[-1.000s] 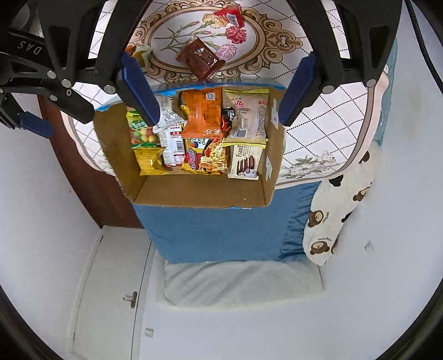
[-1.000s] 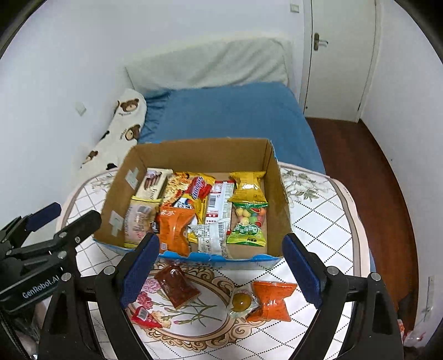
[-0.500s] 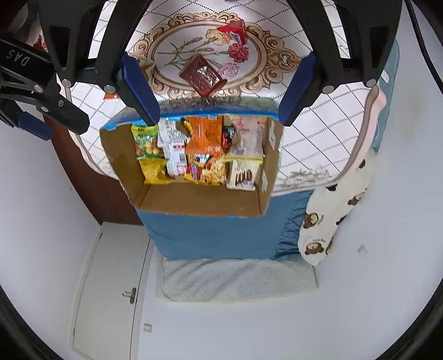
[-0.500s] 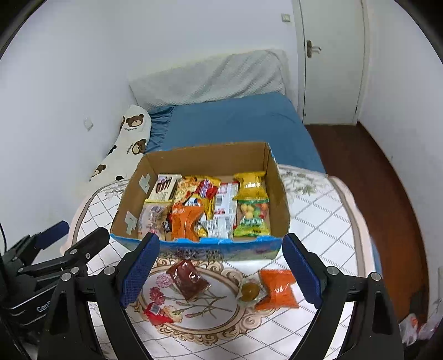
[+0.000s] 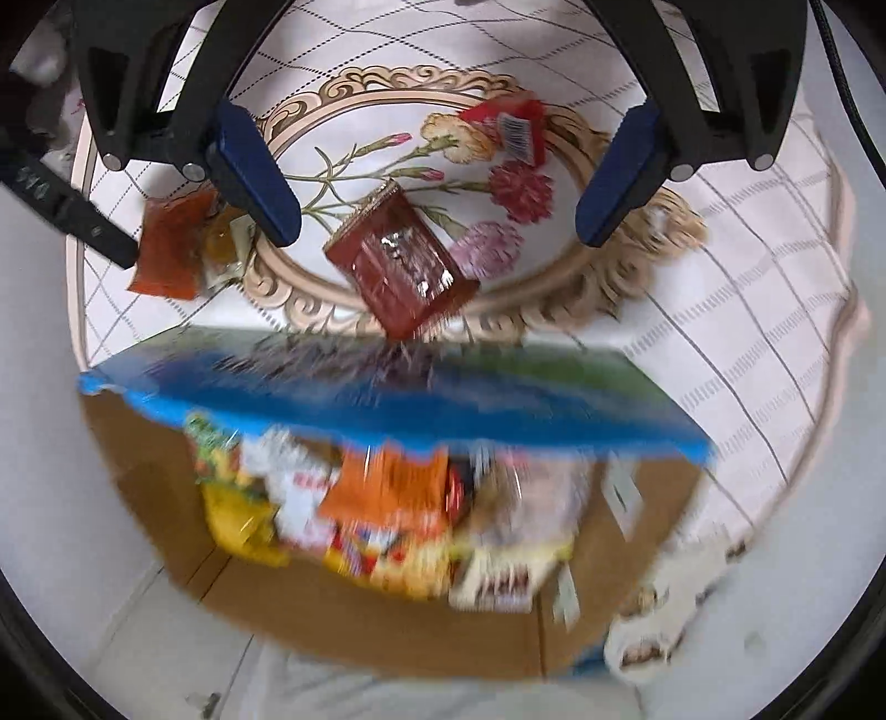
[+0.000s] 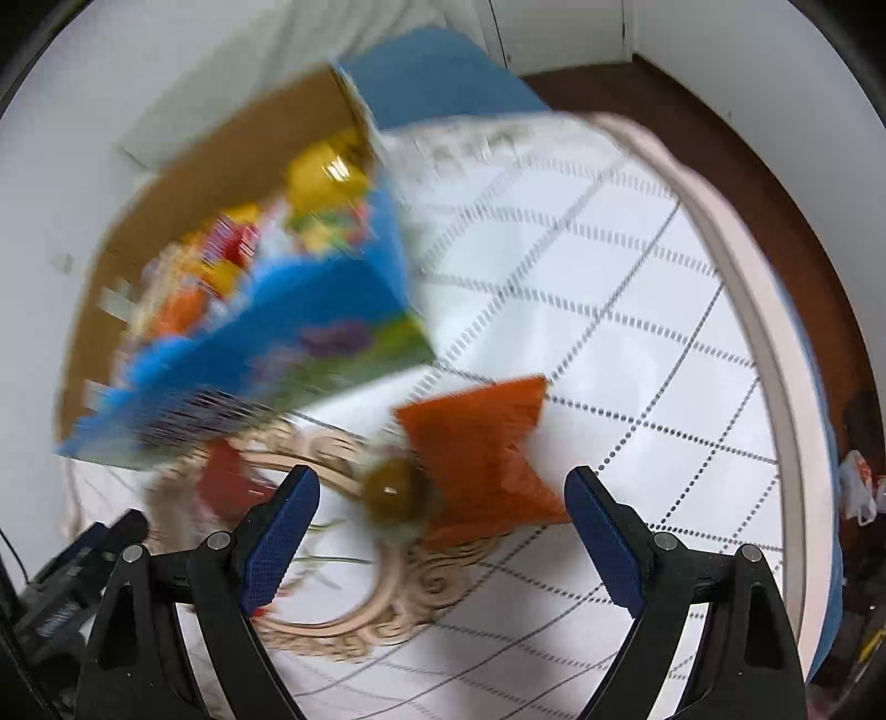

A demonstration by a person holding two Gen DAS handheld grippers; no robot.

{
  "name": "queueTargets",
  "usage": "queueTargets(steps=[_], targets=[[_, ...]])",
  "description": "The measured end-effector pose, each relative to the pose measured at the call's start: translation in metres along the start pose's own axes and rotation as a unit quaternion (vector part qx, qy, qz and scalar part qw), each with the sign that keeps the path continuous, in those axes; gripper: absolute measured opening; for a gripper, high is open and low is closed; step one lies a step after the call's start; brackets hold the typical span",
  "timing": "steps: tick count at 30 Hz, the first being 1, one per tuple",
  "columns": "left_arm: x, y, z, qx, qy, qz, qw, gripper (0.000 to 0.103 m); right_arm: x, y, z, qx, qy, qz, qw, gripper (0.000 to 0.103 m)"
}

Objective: Organize snacks
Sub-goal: 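Move both tools back from the box toward the remaining snacks, then grasp the red-brown pack with the left tool while the right tool grasps the orange bag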

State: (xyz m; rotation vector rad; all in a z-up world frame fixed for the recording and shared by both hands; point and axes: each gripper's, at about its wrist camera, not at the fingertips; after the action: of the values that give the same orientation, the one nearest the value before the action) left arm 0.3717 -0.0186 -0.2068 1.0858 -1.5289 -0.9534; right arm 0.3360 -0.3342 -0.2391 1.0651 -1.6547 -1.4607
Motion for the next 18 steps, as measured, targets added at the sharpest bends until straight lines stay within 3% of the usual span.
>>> queueTargets(steps=[7,11,14,18], targets=[[-0.021,-0.05,-0.004,-0.032,0.13,0.047,0.9899,0.101,-0.003,-0.058,0.003,-0.027,0.035,0.04,0.998,0.09],[-0.016,-0.07,-0.007,-0.037,0.147,0.044,0.9875,0.101,-0.004,-0.068,0.005,-0.026,0.038,0.049,0.998,0.066],[-0.014,-0.072,-0.006,-0.019,0.144,0.021,0.9891,0.1,-0.006,-0.071,0.007,-0.022,0.051,0.058,0.997,0.061],[-0.008,-0.076,-0.002,-0.012,0.105,-0.012,0.9943,0.07,-0.01,-0.07,0.014,-0.018,0.074,0.073,0.994,0.054]])
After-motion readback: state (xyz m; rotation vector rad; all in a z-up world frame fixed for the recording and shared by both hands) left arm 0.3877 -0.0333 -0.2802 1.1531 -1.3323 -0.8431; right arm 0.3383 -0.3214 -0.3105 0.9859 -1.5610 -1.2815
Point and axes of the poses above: each gripper's, at about its wrist camera, not at the fingertips, and y roughly against the way its jaws point, x to its right, z to its underside, and after that the axes turned 12 degrees about z, right-handed
